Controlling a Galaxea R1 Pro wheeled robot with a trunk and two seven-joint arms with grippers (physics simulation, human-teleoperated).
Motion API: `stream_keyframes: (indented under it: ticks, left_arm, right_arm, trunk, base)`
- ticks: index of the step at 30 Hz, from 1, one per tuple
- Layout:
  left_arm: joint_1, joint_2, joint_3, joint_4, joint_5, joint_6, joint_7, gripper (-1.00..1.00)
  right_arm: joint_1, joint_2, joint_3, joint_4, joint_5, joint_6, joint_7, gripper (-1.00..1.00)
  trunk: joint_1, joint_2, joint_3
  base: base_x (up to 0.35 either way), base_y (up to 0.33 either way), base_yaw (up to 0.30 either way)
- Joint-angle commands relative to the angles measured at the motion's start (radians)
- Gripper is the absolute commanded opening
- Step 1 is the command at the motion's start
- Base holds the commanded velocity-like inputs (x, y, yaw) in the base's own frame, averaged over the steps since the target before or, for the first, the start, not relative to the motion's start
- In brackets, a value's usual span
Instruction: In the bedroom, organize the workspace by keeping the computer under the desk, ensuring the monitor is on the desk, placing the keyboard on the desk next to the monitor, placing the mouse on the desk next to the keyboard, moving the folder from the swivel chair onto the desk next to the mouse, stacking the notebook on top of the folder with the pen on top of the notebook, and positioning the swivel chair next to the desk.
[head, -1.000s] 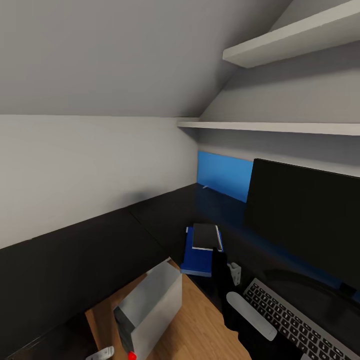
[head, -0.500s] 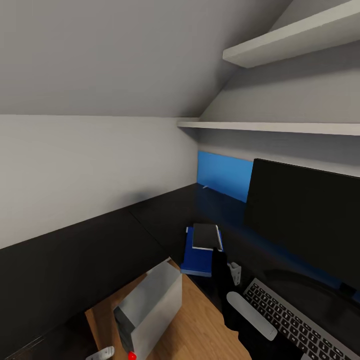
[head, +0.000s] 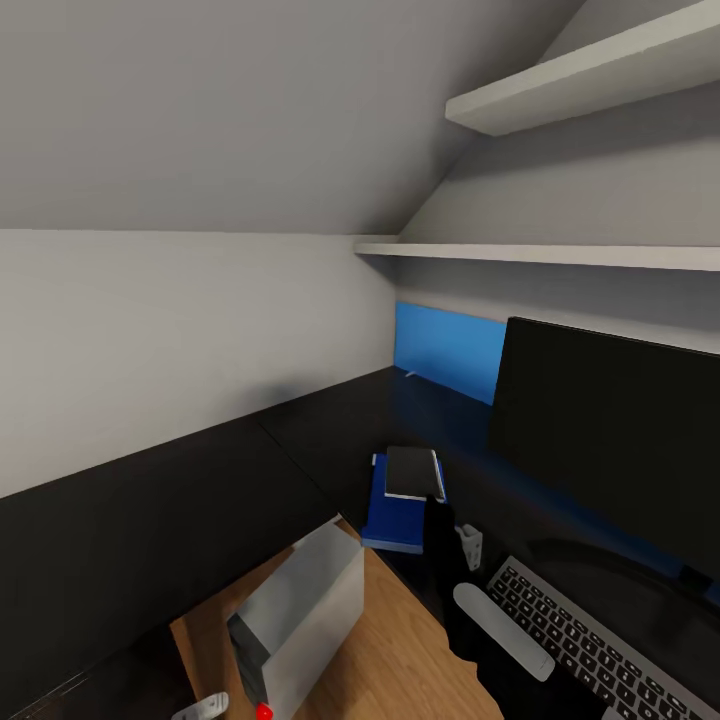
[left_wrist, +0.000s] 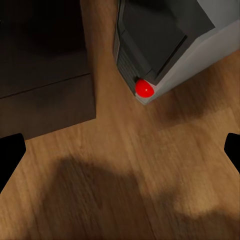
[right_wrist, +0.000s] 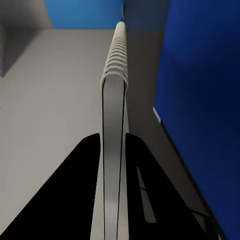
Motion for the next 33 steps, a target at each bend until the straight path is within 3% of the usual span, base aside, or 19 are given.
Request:
stream_keyframes:
  ticks: [1, 8, 9, 21, 33]
  left_arm:
    - [-0.001, -0.001, 0.003, 0.000, -0.005, -0.003, 0.002, 1.00]
    - [-0.001, 0.000, 0.003, 0.000, -0.005, -0.003, 0.002, 1.00]
    - [-0.001, 0.000, 0.003, 0.000, -0.005, -0.003, 0.002, 1.00]
    - [-0.001, 0.001, 0.002, 0.000, -0.005, -0.006, 0.002, 1.00]
    - [-0.001, 0.001, 0.002, 0.000, -0.005, -0.005, 0.002, 1.00]
  right_arm:
    - [-0.001, -0.001, 0.004, -0.001, -0.008, -0.007, 0.005, -1.00]
    - [-0.001, -0.001, 0.003, -0.002, -0.008, -0.007, 0.004, -1.00]
    - [-0.001, -0.001, 0.003, -0.002, -0.008, -0.007, 0.004, 1.00]
    - [-0.001, -0.003, 0.003, -0.002, -0.008, -0.007, 0.005, 1.00]
    - [-0.001, -0.004, 0.003, -0.005, -0.007, -0.007, 0.007, 1.00]
  trunk:
    - [0.000, -0.001, -0.001]
    - [0.000, -0.001, -0.001]
    - [0.000, -0.001, -0.001]
    - [0.000, -0.001, -0.001]
    - [0.000, -0.001, -0.001]
  base:
    - [0.000, 0.000, 0.000]
    - [0.000, 0.000, 0.000]
    - [0.000, 0.000, 0.000]
    - [-0.009, 0.000, 0.000]
    - [-0.164, 0.000, 0.000]
